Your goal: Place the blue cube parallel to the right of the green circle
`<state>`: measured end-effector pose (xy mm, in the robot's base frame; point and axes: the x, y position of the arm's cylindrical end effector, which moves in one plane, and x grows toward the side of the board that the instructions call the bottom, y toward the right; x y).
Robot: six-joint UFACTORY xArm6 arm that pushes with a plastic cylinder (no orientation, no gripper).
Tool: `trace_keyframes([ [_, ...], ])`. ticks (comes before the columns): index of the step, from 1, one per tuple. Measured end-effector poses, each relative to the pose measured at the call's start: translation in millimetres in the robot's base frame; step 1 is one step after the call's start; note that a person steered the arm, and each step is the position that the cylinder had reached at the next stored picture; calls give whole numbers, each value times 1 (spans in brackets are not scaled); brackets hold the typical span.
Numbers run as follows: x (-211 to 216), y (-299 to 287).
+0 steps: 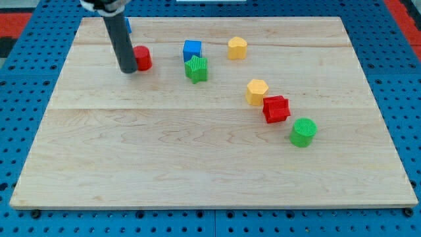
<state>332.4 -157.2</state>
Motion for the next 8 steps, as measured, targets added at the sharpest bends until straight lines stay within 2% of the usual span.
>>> trace_keyframes([
  [2, -59, 26],
  [4, -32, 24],
  [6, -28, 133],
  [8, -24, 216],
])
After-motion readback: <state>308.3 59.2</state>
